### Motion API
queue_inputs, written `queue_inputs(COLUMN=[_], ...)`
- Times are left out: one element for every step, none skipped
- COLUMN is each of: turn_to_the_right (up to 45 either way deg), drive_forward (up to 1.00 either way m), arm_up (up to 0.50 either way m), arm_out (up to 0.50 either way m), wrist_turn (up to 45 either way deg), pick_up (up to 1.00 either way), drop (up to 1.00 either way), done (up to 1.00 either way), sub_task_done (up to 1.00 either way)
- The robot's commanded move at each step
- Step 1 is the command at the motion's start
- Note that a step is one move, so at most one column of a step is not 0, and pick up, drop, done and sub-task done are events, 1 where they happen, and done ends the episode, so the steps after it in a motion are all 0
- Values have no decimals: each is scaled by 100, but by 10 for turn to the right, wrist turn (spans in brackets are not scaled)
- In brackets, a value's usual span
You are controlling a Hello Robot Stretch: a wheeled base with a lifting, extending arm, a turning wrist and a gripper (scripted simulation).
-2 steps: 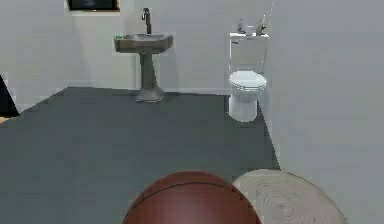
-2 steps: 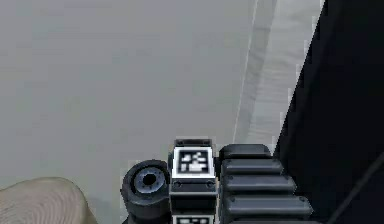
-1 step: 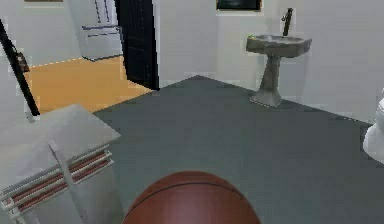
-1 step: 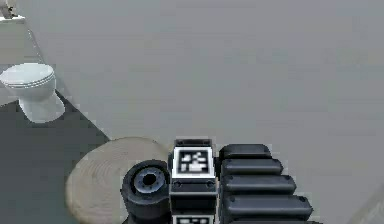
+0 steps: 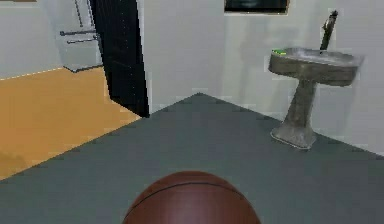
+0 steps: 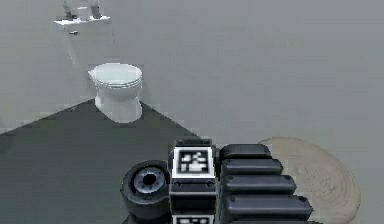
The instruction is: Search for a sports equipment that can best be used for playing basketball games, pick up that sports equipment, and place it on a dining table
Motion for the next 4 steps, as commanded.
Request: queue_inputs(turn_to_the_right=[-120, 0, -330, 0], drive_forward=[0, 10, 0, 80], arm_up=[0, 0, 0, 0], arm_out=[0, 0, 0, 0], wrist_turn=[0, 0, 0, 0], pick_up=[0, 0, 0, 0], drop=[0, 0, 0, 0], done=[0, 0, 0, 0], sub_task_done=[0, 0, 0, 0])
